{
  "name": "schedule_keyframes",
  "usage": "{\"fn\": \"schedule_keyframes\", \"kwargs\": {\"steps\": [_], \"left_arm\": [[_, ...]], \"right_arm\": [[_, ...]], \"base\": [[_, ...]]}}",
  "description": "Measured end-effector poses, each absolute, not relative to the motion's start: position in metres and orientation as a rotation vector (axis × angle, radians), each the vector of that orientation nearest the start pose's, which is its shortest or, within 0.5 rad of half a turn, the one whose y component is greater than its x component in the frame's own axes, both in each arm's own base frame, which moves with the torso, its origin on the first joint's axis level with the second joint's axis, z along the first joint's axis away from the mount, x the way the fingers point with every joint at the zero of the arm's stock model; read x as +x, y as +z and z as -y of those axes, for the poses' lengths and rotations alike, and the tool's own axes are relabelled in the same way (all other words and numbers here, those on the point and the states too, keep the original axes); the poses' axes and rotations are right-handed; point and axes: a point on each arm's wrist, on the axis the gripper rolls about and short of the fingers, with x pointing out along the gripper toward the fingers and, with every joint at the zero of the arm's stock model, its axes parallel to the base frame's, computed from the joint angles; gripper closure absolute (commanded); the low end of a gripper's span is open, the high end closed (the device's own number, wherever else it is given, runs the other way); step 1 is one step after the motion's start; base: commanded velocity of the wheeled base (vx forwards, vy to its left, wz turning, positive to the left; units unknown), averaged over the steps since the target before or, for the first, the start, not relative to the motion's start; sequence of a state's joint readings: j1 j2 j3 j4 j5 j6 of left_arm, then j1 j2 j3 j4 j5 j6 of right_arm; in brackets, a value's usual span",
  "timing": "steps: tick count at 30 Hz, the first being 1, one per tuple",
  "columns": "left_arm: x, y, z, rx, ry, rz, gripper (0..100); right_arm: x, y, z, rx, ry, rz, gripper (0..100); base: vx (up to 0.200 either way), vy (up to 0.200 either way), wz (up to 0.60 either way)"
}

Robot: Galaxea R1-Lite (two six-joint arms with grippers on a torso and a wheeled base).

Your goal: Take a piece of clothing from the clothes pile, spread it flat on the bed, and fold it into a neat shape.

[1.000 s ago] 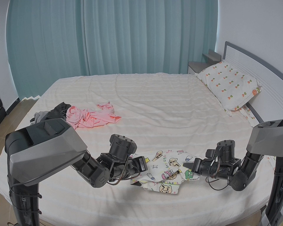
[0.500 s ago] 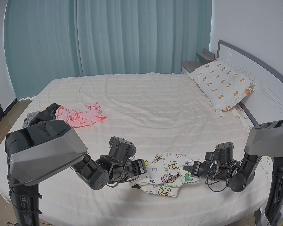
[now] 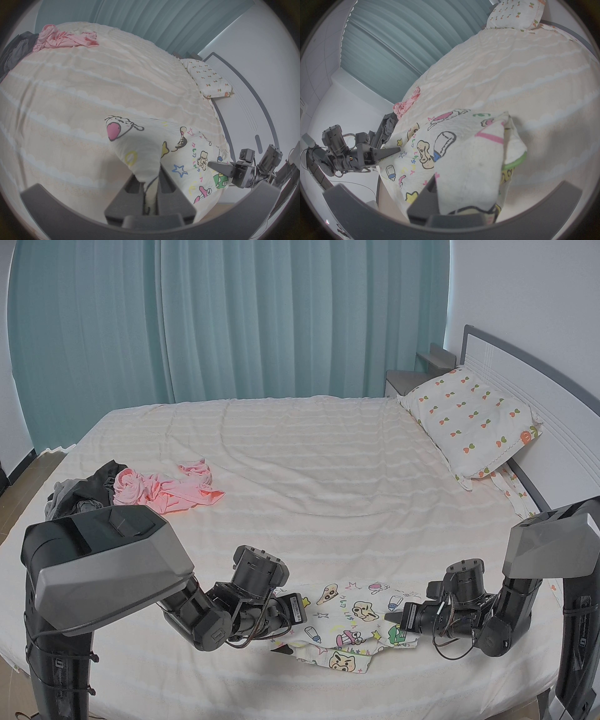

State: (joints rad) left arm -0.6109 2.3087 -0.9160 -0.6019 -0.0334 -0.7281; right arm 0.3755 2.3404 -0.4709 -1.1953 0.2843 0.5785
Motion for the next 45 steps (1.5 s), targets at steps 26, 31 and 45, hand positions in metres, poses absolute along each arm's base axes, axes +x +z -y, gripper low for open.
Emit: {"fn": "schedule_keyframes", "kwargs": {"steps": [26,31,45], "left_arm": [[0.277,-0.041,0.189,-0.107,-0.216,-1.121,0],[0.271,-0.043,0.185,-0.031,-0.183,-1.177,0],[0.274,-0.001,0.159,-0.250,-0.199,-1.163,0]], "right_arm": [[0.250,-0.059,-0.093,0.312,0.270,-1.033,0],[0.244,-0.057,-0.086,0.216,0.216,-1.075,0],[0.254,0.004,-0.081,0.271,0.247,-0.851,0]], "base": [[0.000,0.000,0.00],[0.000,0.000,0.00],[0.000,0.000,0.00]]}}
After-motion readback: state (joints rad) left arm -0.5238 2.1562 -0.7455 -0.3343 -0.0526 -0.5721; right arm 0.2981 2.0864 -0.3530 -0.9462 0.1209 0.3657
